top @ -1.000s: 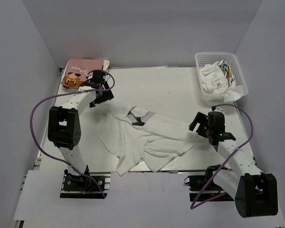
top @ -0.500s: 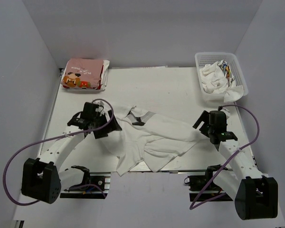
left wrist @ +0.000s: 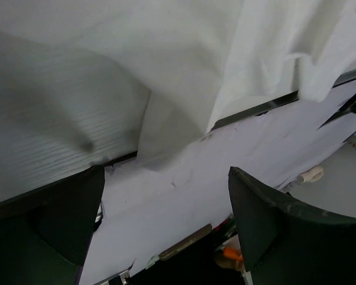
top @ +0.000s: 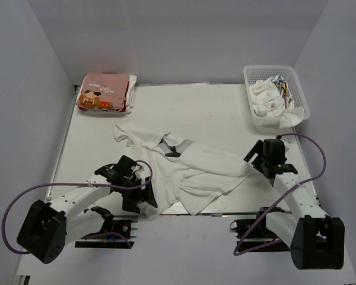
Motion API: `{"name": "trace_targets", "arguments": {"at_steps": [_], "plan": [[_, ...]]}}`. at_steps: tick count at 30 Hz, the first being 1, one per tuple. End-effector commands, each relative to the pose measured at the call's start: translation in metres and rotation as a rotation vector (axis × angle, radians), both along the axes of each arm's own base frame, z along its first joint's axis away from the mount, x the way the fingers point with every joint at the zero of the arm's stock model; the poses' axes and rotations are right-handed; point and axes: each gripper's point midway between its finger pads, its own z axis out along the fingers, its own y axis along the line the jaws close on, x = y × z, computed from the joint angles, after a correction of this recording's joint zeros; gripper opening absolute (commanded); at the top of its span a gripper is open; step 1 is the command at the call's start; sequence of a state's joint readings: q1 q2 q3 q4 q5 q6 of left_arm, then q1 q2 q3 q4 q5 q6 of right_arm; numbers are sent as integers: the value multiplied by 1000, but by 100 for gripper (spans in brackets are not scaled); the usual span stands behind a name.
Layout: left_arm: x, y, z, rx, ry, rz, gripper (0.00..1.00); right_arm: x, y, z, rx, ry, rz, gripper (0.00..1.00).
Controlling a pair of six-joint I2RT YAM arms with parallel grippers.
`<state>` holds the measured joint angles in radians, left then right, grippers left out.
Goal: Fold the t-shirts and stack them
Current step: Flatten out the tshirt
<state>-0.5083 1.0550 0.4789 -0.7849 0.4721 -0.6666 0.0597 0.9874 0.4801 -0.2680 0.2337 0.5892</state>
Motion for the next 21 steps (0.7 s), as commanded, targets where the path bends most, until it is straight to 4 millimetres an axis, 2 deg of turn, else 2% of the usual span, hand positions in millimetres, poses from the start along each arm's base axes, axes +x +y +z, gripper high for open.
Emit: {"name": "trace_targets", "arguments": {"at_steps": [1, 3, 6, 8, 9, 11, 13, 14, 17, 20, 21], "plan": [[-19, -5, -7, -29, 59, -21, 94, 1, -10, 8, -12, -12, -48, 90], [-21, -6, -12, -31, 66, -9, 93, -1, -12, 7, -11, -9, -54, 90], [-13, -6, -21, 14, 28, 0, 87, -4, -12, 5, 3, -3, -52, 90], [0, -9, -24, 54, -12, -7, 81, -8, -10, 2, 6, 10, -29, 90], [4, -8, -25, 72, -21, -1, 81, -11, -10, -1, 1, 28, -19, 90], [22, -18, -20, 62, -80, -2, 75, -17, -8, -6, 5, 49, -14, 90], [29, -22, -23, 76, -90, -5, 71, -20, -5, -8, 15, 60, -2, 90], [34, -22, -25, 92, -99, 0, 70, -20, -10, -7, 29, 50, -25, 90], [42, -26, -27, 127, -112, -20, 60, -25, -13, -11, 26, 56, -36, 90], [39, -39, -23, 66, -96, -61, 29, -30, -18, -15, 20, 72, -61, 90], [40, -46, -18, 34, -97, -68, 8, -32, -21, -16, 16, 81, -87, 90]]}}
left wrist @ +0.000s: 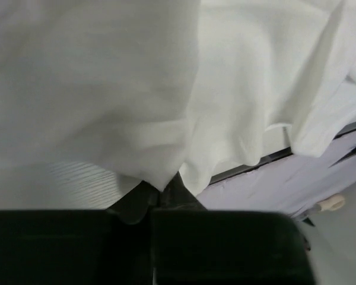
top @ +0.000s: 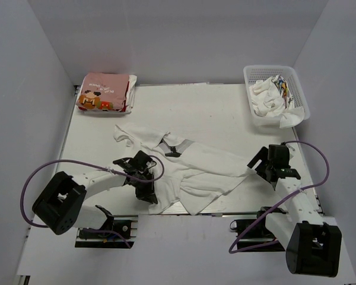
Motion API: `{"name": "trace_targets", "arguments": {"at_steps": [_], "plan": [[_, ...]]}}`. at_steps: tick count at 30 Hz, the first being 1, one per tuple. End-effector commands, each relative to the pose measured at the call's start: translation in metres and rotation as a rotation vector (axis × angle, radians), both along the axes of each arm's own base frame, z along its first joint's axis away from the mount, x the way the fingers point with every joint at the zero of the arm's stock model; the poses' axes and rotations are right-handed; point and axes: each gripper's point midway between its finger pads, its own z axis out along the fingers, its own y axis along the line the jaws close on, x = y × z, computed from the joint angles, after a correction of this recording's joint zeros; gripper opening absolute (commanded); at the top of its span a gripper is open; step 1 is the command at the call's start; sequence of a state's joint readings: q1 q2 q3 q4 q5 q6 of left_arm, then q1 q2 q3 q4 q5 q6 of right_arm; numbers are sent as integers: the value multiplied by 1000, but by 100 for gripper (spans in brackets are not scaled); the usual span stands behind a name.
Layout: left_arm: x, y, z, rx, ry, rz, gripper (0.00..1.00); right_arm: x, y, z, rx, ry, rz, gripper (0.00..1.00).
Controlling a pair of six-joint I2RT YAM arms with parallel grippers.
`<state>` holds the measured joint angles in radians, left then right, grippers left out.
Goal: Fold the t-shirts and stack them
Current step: Flatten out the tshirt
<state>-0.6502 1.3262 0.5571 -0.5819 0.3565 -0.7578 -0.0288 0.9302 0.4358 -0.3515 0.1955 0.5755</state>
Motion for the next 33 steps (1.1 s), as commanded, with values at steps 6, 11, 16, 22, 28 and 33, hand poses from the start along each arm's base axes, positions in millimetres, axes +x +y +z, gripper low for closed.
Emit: {"name": "trace_targets", "arguments": {"at_steps": [6, 11, 16, 22, 28, 33], "plan": [[29, -27, 41, -119, -175, -62, 0, -19, -11, -18, 8, 66, -100, 90], [38, -32, 59, -141, -236, -75, 0, -7, -11, -21, 55, 29, -127, 88], [41, -30, 60, -133, -254, -68, 0, 1, -7, -31, 89, 40, -109, 74], [53, -34, 76, -144, -316, -54, 0, 7, -6, -26, 98, -5, -97, 31], [87, -28, 126, -102, -520, -32, 0, 20, -12, 10, 49, -119, -67, 0], [122, -21, 201, -133, -765, 72, 0, 47, -9, 64, 28, -288, -4, 0]]}}
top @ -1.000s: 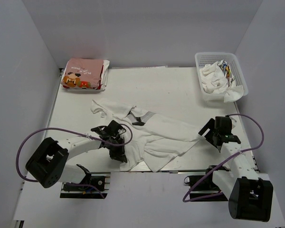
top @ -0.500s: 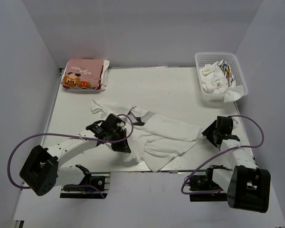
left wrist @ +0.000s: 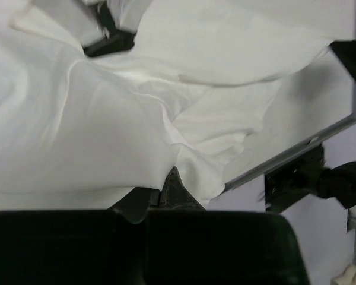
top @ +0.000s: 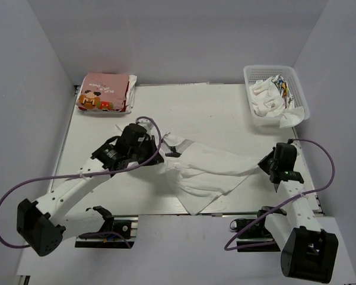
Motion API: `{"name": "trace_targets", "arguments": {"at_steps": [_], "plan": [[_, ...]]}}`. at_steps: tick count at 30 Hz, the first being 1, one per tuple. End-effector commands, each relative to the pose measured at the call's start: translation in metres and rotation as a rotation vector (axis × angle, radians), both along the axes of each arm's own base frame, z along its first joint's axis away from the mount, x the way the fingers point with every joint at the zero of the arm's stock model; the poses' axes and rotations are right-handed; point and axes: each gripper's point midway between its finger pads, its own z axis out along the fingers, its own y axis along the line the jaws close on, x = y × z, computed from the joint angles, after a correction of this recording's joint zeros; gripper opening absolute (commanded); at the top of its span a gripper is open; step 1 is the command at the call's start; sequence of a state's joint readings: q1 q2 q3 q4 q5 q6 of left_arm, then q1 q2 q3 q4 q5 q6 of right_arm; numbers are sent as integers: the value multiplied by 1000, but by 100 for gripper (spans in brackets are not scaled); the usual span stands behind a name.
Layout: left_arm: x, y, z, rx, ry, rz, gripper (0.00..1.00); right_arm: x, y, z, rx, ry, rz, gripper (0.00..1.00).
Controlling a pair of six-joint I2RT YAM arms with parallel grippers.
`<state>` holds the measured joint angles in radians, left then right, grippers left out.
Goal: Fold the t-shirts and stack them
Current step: Flatten out the tshirt
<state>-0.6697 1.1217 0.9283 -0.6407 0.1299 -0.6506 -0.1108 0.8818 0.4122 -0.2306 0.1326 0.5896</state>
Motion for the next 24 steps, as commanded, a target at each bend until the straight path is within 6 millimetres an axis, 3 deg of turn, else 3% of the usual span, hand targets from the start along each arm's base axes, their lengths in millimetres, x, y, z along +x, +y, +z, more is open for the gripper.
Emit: {"name": "trace_targets", "arguments": {"at_steps": [1, 3, 4, 5, 6, 10, 11, 12, 13, 14, 16, 17, 19, 24], "plan": [[25, 14, 64, -37, -217, 92, 0, 33, 5, 58, -15, -190, 66, 0], [35, 24, 91, -57, -303, 168, 0, 40, 13, 80, -9, -267, 112, 0], [40, 26, 112, -84, -355, 194, 0, 46, 13, 106, -15, -326, 115, 0], [45, 33, 123, -77, -391, 239, 0, 48, 13, 117, -21, -350, 118, 0], [46, 40, 146, -103, -443, 273, 0, 48, 14, 130, -36, -385, 132, 0], [56, 81, 212, -88, -608, 462, 0, 55, 24, 230, -65, -634, 196, 0], [53, 88, 230, -106, -646, 483, 0, 54, 26, 243, -77, -661, 208, 0], [47, 96, 256, -144, -686, 508, 0, 49, 26, 271, -108, -726, 218, 0], [44, 103, 273, -166, -733, 525, 0, 47, 25, 283, -118, -749, 215, 0], [37, 111, 290, -176, -789, 519, 0, 41, 24, 314, -147, -815, 216, 0], [23, 115, 322, -237, -867, 491, 0, 29, 23, 340, -186, -877, 214, 0], [20, 118, 334, -249, -894, 492, 0, 17, 23, 374, -209, -951, 210, 0], [2, 128, 367, -300, -965, 476, 0, 7, 22, 388, -244, -962, 209, 0], [-47, 148, 434, -396, -1114, 393, 0, -49, 24, 466, -322, -1112, 195, 0]]}}
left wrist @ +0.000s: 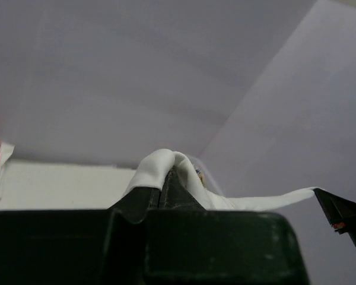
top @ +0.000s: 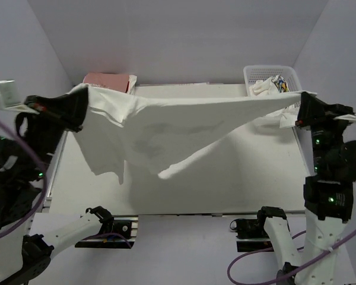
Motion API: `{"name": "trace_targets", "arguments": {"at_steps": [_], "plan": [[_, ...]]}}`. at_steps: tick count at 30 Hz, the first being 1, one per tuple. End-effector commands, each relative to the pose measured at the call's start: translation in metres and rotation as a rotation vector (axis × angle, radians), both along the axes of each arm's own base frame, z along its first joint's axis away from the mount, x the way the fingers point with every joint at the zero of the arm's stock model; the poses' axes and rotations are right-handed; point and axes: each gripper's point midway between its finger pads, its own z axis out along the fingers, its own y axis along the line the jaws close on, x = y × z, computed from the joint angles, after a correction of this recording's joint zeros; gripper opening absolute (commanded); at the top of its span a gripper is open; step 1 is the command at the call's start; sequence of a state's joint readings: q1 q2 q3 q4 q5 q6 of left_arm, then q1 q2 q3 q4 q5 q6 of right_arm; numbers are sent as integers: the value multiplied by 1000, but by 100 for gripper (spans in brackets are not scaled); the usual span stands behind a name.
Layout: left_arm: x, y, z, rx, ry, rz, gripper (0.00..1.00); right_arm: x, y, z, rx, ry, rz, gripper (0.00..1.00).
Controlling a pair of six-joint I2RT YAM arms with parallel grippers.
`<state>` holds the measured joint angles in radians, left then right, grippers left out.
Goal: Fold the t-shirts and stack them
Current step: Flatten out the tshirt
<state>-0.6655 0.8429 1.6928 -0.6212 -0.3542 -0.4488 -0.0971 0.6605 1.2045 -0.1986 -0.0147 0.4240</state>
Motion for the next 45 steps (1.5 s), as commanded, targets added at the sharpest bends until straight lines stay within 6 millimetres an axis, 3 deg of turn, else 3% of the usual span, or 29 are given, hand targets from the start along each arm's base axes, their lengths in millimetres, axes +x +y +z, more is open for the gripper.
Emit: {"name": "trace_targets", "arguments": {"at_steps": [1, 3, 6, 11, 13, 15, 18, 20, 21, 22, 23, 24, 25, 26, 27, 28, 29, 30, 31, 32, 33, 34, 35, 36, 37, 38, 39, 42, 45], "plan": [[-32, 11, 43, 23, -138, -55, 0, -44, -1, 44, -66, -106, -34, 0], [-57, 13, 66, 19, -204, -120, 0, -69, 1, 72, -85, -178, -41, 0], [-88, 20, 90, 4, -287, -184, 0, -94, -1, 93, -86, -224, -70, 0], [-113, 39, 113, -55, -361, -182, 0, -107, -2, 110, -91, -262, -83, 0], [-103, 40, 113, -49, -338, -144, 0, -104, -2, 118, -91, -275, -83, 0], [-77, 39, 108, -42, -284, -68, 0, -82, -3, 114, -83, -232, -72, 0], [-16, 31, 77, -13, -129, 94, 0, -30, -4, 86, -47, -133, -41, 0], [31, 29, 47, -34, -38, 252, 0, 9, 4, 46, -15, -53, 29, 0], [57, 12, 33, 2, -5, 276, 0, 37, 4, 13, -3, 28, 44, 0], [78, -1, 19, 28, 28, 295, 0, 47, 8, 7, -5, 28, 70, 0], [100, -7, 2, 80, 72, 331, 0, 65, 9, -29, 12, 106, 88, 0], [118, -16, -14, 105, 126, 359, 0, 77, 9, -34, 11, 104, 96, 0], [138, -23, -35, 148, 183, 390, 0, 90, 10, -50, 15, 146, 105, 0], [172, -35, -73, 212, 270, 442, 0, 107, 9, -94, 22, 243, 111, 0], [187, -40, -97, 239, 319, 454, 0, 116, 10, -96, 15, 218, 120, 0], [203, -42, -133, 294, 385, 472, 0, 126, 11, -115, 12, 255, 127, 0], [225, -36, -182, 321, 476, 514, 0, 142, 12, -161, 6, 340, 133, 0], [234, -30, -192, 314, 499, 537, 0, 145, 12, -175, 0, 372, 132, 0], [243, -29, -230, 342, 566, 526, 3, 163, 13, -214, 0, 462, 138, 0], [259, -19, -249, 337, 591, 536, 15, 168, 13, -237, -25, 517, 141, 0], [274, -23, -293, 390, 675, 507, 58, 173, 14, -251, -30, 558, 141, 0], [285, -31, -312, 412, 712, 448, 99, 179, 13, -257, -37, 577, 138, 8], [297, -34, -325, 420, 735, 438, 100, 190, 14, -294, -34, 674, 147, 22], [305, -30, -324, 435, 775, 440, 100, 199, 16, -285, -39, 664, 154, 38], [316, -29, -359, 481, 856, 472, 100, 202, 18, -296, -50, 700, 168, 84], [315, -18, -370, 502, 910, 513, 100, 204, 20, -298, -62, 707, 177, 90], [326, -14, -358, 466, 896, 531, 100, 205, 25, -292, -68, 695, 186, 90], [328, -21, -362, 449, 891, 469, 100, 200, 26, -286, -89, 690, 179, 90], [310, -31, -363, 406, 852, 370, 100, 183, 35, -292, -95, 716, 204, 90]]}}
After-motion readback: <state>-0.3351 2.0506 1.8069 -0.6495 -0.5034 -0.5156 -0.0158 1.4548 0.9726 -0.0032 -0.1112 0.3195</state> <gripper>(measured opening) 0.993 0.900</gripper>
